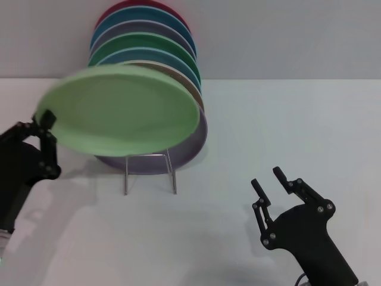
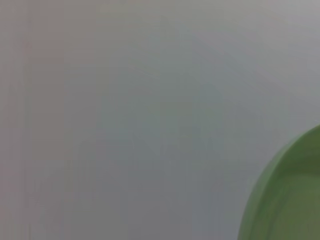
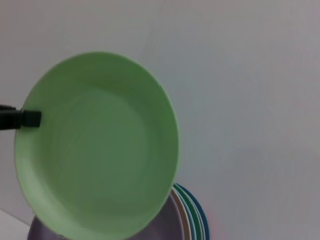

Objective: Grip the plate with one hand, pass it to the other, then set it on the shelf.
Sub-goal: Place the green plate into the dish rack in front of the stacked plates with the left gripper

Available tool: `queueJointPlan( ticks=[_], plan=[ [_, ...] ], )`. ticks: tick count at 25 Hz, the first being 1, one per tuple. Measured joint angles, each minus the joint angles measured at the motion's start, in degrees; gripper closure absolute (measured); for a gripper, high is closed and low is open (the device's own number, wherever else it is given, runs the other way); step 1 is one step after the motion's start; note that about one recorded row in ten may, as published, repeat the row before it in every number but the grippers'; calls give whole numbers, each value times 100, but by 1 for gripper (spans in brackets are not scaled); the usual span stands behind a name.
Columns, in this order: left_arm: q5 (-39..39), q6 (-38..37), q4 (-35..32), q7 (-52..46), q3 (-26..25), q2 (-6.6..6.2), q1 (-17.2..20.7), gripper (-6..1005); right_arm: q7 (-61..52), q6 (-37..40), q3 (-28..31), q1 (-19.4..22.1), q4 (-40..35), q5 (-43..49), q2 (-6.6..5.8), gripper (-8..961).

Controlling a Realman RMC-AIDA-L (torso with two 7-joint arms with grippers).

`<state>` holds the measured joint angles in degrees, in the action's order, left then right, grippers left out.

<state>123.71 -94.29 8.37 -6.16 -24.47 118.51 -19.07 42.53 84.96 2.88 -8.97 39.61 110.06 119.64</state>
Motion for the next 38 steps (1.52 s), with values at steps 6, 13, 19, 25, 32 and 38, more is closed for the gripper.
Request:
queueJointPlan(
  ticks=[6,13,19,25,32,38],
  plan=[
    [4,404,42,557,214,12,-89,950,0,-7,17,0,-17,-11,-7,635],
    [5,641,30,650,251,14,-114,940,16,-7,101,-34,-42,-12,-11,634],
    [4,840,49,695,253,14,-116,932,16,-16,110,-59,-58,-12,-11,636],
    [4,1065,51,702,274,14,-98,924,16,-39,154,-95,-62,-12,-11,637],
    [4,1183,51,697,329,14,-80,914,34,-75,155,-152,-60,-11,-11,635],
    [4,1143,51,657,337,14,-58,832,37,-77,153,-160,-58,-11,-11,635]
  ],
)
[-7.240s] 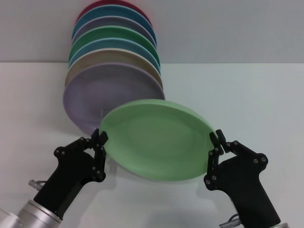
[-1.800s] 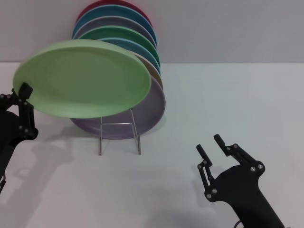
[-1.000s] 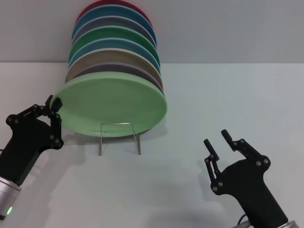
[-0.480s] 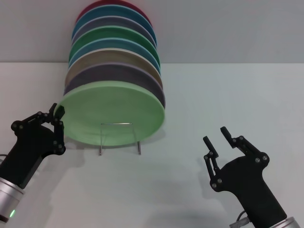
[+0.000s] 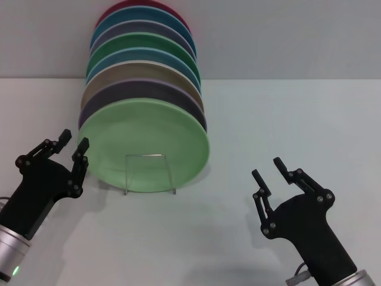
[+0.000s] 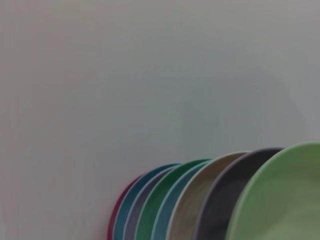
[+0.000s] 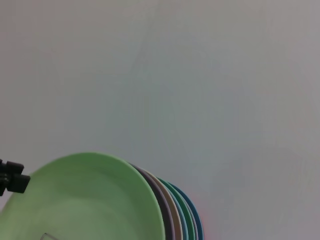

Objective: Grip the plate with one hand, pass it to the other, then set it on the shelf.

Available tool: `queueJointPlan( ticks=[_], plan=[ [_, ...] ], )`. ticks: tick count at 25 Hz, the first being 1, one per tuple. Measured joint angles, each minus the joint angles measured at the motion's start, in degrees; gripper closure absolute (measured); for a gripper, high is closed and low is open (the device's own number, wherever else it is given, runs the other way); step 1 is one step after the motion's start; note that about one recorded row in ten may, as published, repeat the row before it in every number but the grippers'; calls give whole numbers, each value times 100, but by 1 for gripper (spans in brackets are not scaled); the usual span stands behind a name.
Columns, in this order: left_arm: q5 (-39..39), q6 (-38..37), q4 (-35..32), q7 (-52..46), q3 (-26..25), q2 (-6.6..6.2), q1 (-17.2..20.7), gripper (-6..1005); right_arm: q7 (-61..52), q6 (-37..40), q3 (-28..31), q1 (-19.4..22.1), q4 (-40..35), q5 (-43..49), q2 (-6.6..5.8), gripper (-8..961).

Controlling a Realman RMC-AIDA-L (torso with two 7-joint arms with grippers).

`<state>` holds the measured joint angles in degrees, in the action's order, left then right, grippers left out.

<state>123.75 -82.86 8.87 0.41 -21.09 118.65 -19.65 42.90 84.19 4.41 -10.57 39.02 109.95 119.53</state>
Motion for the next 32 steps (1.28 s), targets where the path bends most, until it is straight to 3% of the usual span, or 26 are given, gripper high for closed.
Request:
queueJointPlan(
  ticks=[4,8,11,14,21,28,32],
  plan=[
    [0,-78,0,0,0,-2,24,752,-20,0,77,-9,-11,0,-4,636],
    [-44,-1491,0,-354,-129,-22,659,651,-345,160,455,27,-91,0,-15,636],
    [-61,-1684,0,-774,-368,-18,818,538,-550,194,783,76,-105,0,-17,635],
    [-62,-1541,-41,-1698,-887,-18,891,452,-1144,203,1326,97,-306,0,-14,634],
    [-62,-1092,-6,-2255,-1350,-2,890,236,-2670,371,1811,-124,-1014,32,-35,635],
    [-79,-646,137,-2348,-1628,10,854,169,-4361,565,2255,-664,-2457,17,-38,559],
    [-87,-522,195,-2317,-1752,28,858,130,-4524,490,2511,-761,-2600,17,-36,559]
  ],
)
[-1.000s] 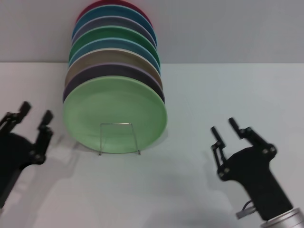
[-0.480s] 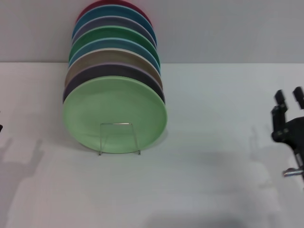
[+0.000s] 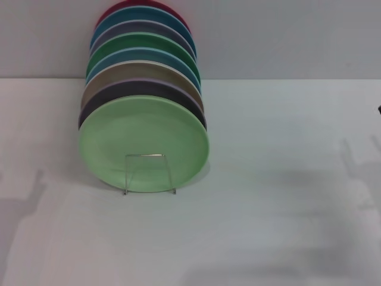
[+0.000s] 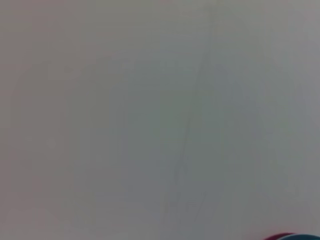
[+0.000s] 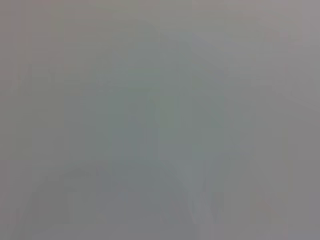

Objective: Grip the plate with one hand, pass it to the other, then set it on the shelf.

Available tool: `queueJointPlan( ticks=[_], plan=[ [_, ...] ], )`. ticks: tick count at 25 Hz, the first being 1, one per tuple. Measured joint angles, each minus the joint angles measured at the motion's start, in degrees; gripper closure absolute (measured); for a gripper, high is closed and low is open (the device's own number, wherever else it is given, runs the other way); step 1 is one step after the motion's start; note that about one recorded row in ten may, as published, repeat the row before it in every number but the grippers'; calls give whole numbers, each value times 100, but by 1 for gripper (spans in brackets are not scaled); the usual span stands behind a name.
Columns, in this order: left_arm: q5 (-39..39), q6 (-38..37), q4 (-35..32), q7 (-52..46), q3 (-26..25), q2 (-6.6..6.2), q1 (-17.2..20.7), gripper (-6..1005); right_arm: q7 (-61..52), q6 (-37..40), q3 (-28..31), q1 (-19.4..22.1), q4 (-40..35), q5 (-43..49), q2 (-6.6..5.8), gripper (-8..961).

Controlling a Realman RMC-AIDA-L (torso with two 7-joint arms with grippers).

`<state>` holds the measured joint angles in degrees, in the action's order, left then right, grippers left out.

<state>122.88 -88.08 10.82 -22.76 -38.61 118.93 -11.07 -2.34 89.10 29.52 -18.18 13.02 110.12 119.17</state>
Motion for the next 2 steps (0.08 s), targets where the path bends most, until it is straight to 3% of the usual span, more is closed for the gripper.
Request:
queueJointPlan(
  ticks=[2],
  plan=[
    [-2,44,65,26,-38,5,-3,130,-60,-34,38,-41,-54,10,-2,559]
  ],
)
